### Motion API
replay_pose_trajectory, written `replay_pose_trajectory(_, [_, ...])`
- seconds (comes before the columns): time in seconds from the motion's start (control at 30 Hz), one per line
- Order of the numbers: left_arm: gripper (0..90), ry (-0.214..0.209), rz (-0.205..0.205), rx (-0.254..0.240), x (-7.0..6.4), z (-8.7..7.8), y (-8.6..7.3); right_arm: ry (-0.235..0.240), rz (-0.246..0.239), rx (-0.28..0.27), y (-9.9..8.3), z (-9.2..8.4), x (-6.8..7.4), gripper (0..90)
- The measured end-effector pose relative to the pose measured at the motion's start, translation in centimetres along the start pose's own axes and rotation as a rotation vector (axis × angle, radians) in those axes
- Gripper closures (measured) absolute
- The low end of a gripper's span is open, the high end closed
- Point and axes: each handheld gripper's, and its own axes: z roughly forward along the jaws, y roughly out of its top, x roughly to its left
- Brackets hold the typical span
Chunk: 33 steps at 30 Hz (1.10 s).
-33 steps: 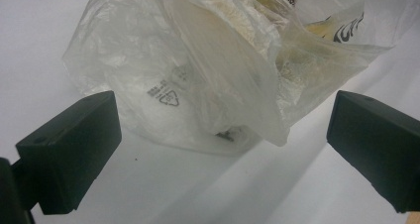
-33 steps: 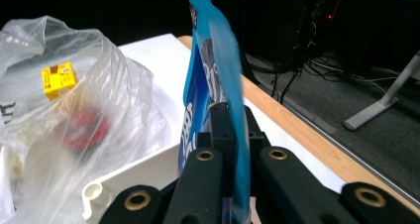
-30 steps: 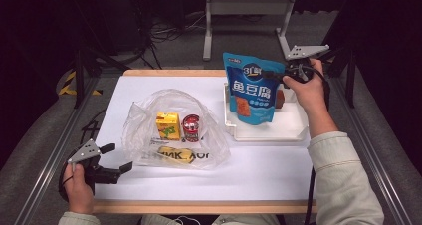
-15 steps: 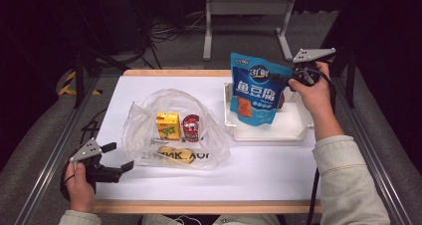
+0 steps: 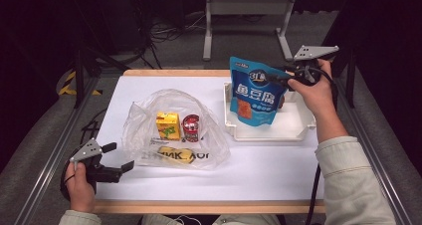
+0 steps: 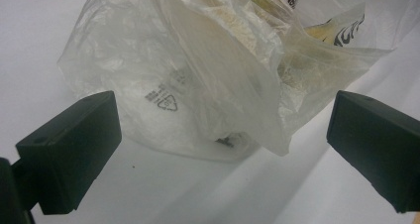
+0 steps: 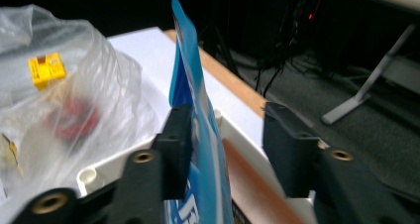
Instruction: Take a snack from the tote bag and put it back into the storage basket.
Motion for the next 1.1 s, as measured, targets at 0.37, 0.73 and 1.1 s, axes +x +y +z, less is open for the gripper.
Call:
replay_pose_trajectory(0.37, [1.0, -0.004, -0.001, 0.004, 0.0, 0.0, 0.0, -0.008, -0.032, -0.059, 1.7, -2.3, 1.5, 42.3])
replay_pose_trajectory(0.73, [1.0, -0.004, 0.001, 0.002, -0.1, 0.1, 0.0, 0.028, -0.072, -0.099, 2.0, -4.7, 3.5, 41.9])
replay_pose_trajectory(1.1, [1.0, -0.002, 0.0, 0.002, -0.1, 0.1, 0.0, 0.115, -0.062, -0.045, 0.6, -5.0, 4.8, 58.8])
